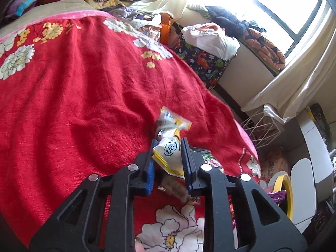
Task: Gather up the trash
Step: 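Grasp the purple wrapper with right tool while left tool grasps the yellow-white snack bag, then carry the purple wrapper and yellow-white snack bag over the bin, then open the right tool to drop the purple wrapper while left tool drops the snack bag, then move both open tools back toward the bed, then grasp the white foam tassel with right tool while left tool grasps the silver chocolate wrapper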
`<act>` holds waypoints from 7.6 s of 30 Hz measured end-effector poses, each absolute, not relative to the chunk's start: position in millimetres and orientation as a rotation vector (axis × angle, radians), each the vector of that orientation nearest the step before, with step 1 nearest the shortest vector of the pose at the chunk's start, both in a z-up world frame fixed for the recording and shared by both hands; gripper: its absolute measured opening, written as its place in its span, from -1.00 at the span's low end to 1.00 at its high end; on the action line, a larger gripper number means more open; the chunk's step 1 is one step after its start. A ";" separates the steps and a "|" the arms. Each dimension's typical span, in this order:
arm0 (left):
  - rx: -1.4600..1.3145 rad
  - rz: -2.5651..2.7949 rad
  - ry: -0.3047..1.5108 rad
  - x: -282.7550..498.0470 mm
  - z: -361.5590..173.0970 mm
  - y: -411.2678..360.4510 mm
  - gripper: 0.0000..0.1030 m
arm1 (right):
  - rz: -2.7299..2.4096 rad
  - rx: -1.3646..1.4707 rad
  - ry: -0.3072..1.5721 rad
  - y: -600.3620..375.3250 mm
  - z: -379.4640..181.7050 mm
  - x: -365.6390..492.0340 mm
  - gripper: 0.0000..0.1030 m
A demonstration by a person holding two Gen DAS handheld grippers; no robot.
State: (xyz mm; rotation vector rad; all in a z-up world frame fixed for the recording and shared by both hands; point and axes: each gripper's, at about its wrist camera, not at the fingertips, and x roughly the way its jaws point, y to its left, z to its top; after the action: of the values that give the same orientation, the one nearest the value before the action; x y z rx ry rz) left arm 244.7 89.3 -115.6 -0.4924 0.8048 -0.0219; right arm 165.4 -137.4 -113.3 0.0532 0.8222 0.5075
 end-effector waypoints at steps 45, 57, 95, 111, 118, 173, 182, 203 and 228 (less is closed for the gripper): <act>-0.397 -0.280 0.562 172.9 -4.7 8.9 -0.74 | 0.331 0.135 0.596 -210.1 -37.9 142.0 -0.70; -0.357 -0.360 0.557 162.8 5.4 -24.8 -0.74 | 0.259 0.174 0.574 -245.0 -34.8 125.2 -0.70; -0.241 -0.509 0.616 155.1 -1.0 -104.6 -0.74 | 0.019 0.245 0.559 -342.6 -49.5 96.8 -0.70; -0.180 -0.575 0.672 149.6 -17.5 -141.2 -0.74 | -0.021 0.272 0.570 -364.6 -58.6 93.0 -0.70; -0.159 -0.589 0.701 148.0 -27.1 -153.1 -0.74 | -0.023 0.285 0.588 -366.0 -61.6 95.9 -0.70; -0.248 -0.262 0.592 146.8 -20.2 -54.8 0.78 | 0.165 0.274 0.583 -294.2 -45.3 103.3 0.57; -0.267 -0.162 0.578 153.9 -23.3 -12.1 0.78 | 0.284 0.216 0.620 -233.8 -38.7 113.4 0.60; -0.295 0.000 0.636 168.7 -53.4 70.7 0.73 | 0.405 0.113 0.755 -133.1 -69.8 149.5 0.65; -0.331 0.011 0.880 211.7 -141.0 86.2 -0.05 | 0.521 0.141 0.935 -106.8 -131.1 163.1 -0.41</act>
State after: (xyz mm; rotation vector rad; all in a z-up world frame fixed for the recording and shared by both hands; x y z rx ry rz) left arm 211.7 86.2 -141.0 -0.3312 0.8804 0.0114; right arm 163.1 -106.8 -131.1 0.1410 0.9345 0.5210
